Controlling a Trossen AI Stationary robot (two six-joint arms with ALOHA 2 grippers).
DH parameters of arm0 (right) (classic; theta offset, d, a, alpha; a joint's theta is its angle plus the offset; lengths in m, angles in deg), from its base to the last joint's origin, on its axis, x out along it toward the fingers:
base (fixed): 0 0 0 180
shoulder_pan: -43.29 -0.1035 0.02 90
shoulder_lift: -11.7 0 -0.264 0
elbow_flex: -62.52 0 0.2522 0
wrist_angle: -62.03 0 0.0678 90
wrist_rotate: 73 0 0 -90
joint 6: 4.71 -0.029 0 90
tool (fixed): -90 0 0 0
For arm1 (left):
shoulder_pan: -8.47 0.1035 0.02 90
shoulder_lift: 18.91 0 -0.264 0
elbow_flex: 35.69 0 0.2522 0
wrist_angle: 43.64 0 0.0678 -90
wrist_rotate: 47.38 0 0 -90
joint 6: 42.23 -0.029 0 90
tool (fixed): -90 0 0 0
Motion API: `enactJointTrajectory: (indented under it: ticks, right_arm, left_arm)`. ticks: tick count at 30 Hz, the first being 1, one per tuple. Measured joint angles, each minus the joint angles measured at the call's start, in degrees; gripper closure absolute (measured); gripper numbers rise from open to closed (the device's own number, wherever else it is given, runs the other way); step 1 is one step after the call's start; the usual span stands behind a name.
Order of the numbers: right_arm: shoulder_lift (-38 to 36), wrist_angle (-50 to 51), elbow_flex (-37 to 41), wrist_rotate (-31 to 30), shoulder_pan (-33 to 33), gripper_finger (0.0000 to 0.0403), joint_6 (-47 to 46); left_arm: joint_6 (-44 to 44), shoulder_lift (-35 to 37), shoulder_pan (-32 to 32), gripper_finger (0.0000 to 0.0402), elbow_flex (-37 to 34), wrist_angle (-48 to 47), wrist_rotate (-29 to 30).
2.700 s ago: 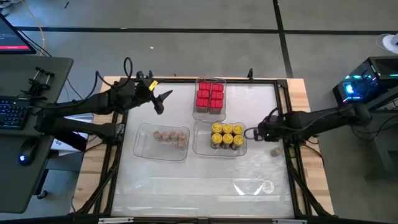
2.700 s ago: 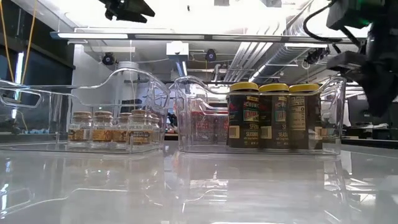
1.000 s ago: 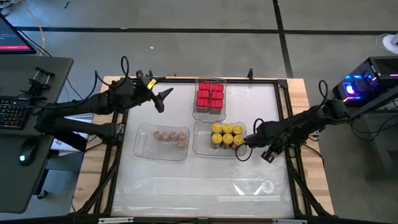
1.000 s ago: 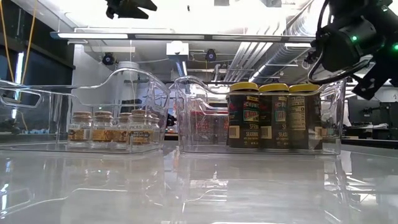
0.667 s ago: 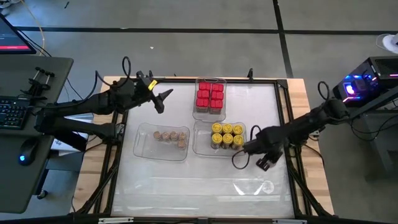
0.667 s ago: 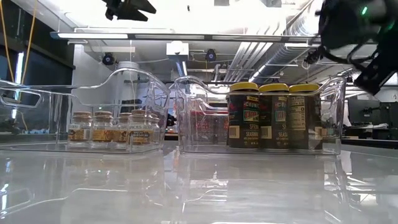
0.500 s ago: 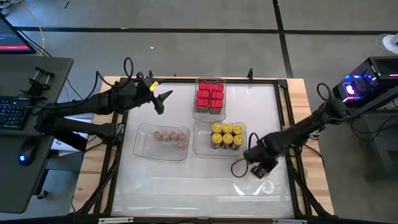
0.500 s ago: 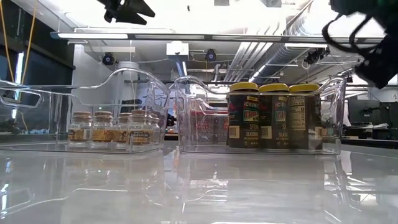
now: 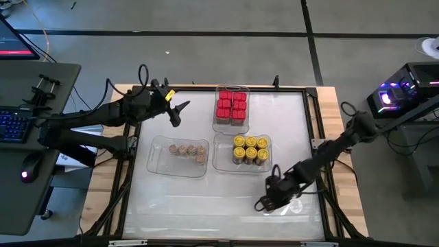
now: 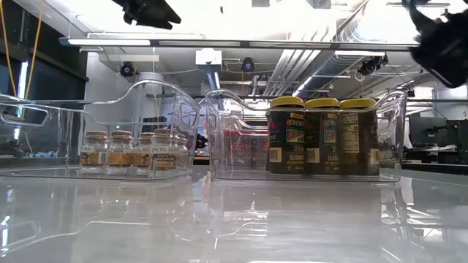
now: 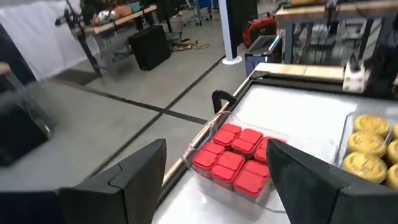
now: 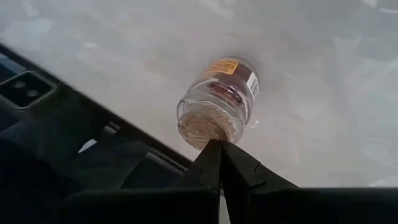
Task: Sort spices by type
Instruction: Put the brown seasoning bottle into the bottom left transparent bin
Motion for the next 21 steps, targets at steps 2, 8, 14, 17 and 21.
enactJointTrajectory:
  ticks: [2,8,14,17,21]
  right_arm:
    - [3.7,-1.1,-2.9,0.3,0.7,0.0403,1.0]
    - [16.7,-0.1,-18.0,-3.4,3.6,0.0403,9.6]
    - [27.7,1.1,-34.4,-15.8,7.8,0.0403,20.4]
    - [31.8,1.4,-41.2,-18.9,10.7,0.0403,30.3]
    - [33.3,2.3,-47.6,-20.0,12.2,0.0403,43.5]
  left_arm:
    - [-3.1,0.0,0.0,0.0139,0.0,0.0,0.0]
    - [-7.7,0.0,0.0,0.0139,0.0,-0.3,0.0]
    - [-3.9,0.0,-0.1,0.0139,0.0,-1.6,0.0]
    - [1.2,0.0,-0.7,0.0139,0.0,-3.7,-0.1]
    - [6.0,0.3,-2.7,0.0139,0.0,-5.7,-3.7]
